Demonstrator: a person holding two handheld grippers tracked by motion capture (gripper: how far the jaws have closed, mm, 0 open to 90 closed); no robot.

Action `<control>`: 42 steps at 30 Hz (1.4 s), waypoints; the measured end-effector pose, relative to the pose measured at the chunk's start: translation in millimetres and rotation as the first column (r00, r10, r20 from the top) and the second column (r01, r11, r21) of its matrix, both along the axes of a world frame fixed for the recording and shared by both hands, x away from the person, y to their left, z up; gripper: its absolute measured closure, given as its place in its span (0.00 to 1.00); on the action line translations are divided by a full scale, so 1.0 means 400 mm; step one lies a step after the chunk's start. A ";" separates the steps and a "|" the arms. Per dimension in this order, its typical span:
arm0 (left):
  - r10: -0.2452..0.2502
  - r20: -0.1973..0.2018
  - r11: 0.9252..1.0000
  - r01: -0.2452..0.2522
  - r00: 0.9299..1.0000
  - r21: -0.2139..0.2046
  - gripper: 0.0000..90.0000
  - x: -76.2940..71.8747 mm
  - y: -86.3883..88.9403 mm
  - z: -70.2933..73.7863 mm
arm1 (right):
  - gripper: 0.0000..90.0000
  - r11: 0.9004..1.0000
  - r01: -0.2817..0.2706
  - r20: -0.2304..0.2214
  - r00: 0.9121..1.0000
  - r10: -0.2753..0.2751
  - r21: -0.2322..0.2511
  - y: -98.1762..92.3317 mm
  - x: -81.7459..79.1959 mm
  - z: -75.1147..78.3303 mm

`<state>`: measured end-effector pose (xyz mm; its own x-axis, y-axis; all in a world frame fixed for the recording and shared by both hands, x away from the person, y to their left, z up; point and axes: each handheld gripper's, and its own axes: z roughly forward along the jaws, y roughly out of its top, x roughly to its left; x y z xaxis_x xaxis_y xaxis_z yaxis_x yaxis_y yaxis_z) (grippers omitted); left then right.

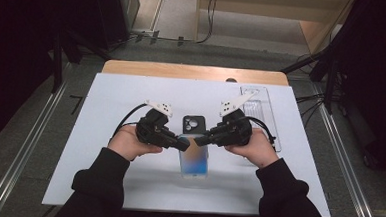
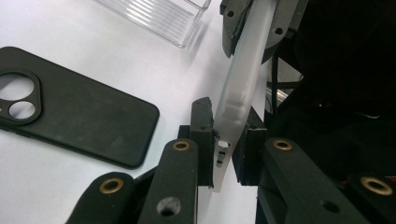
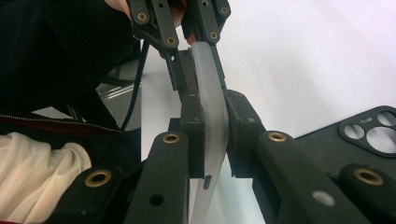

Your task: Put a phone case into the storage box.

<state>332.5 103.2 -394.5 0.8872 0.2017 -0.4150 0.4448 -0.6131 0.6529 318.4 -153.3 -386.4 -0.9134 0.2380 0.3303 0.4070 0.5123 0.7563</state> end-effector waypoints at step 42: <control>0.406 0.016 0.911 -0.406 0.914 0.072 0.89 0.016 0.058 0.099 | 0.00 0.896 0.444 0.114 0.889 -0.443 0.021 0.024 -0.024 -0.017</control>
